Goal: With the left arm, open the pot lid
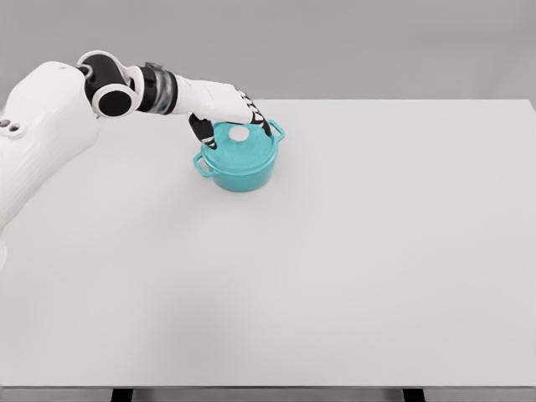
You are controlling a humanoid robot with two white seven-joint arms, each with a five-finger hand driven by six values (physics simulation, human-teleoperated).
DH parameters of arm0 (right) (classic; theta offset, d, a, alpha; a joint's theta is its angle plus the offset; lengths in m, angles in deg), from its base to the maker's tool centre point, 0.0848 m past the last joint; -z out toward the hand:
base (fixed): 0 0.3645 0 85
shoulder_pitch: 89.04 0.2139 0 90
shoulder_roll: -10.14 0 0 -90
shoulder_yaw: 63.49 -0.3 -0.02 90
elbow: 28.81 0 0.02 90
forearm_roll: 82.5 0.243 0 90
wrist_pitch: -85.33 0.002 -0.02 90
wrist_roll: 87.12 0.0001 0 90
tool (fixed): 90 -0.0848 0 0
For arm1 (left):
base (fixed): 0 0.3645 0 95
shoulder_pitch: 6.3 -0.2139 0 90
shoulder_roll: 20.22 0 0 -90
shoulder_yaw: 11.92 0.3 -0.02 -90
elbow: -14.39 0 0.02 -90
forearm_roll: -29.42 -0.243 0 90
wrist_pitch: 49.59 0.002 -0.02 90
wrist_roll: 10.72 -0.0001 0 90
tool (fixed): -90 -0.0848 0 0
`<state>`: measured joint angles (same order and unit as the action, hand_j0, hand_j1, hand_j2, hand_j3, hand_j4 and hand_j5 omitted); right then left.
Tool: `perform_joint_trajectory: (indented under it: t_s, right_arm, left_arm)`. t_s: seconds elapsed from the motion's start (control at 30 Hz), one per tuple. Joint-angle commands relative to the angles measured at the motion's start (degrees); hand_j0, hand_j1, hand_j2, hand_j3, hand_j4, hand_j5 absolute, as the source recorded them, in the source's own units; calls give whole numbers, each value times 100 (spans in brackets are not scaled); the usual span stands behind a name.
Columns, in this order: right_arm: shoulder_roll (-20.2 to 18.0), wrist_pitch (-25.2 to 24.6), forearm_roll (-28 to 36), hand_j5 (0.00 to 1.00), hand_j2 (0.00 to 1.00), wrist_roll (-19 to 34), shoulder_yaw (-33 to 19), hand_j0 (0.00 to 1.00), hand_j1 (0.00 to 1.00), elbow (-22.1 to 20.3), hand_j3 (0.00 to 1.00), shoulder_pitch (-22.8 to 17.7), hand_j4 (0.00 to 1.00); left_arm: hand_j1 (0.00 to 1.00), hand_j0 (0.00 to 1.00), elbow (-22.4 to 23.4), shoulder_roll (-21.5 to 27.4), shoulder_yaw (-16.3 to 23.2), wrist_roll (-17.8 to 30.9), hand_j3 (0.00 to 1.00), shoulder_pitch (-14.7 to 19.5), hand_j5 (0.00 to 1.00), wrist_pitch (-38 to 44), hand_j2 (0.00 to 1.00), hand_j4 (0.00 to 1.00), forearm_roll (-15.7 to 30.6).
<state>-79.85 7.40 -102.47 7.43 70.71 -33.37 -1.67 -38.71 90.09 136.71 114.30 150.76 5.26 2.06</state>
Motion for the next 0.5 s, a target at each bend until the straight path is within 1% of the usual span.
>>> perform_joint_trajectory:
  t_s: [0.0, 0.1, 0.23, 0.33, 0.47]
  right_arm:
    - [-1, -3, 1, 100, 100, 1, 1, 100, 100, -1, 100, 0, 100]
    - [-1, 6, 1, 100, 100, 1, 1, 100, 100, -1, 100, 0, 100]
    - [-1, 6, 1, 100, 100, 1, 1, 100, 100, -1, 100, 0, 100]
    - [-1, 6, 1, 100, 100, 1, 1, 100, 100, -1, 100, 0, 100]
    - [-1, 6, 1, 100, 100, 1, 1, 100, 100, -1, 100, 0, 100]
  left_arm:
    - [81, 81, 19, -18, -10, -2, 81, 0, 81, 15, 81, 81, 3]
    - [79, 79, 19, -18, 7, -2, 79, -9, 79, 15, 79, 79, 3]
    - [73, 73, 19, -18, 7, -2, 73, -18, 73, 15, 73, 73, 3]
    - [71, 71, 19, -18, 7, -2, 71, -26, 71, 15, 71, 71, 3]
    - [71, 71, 28, -26, 16, -2, 71, -44, 71, 15, 71, 71, 3]
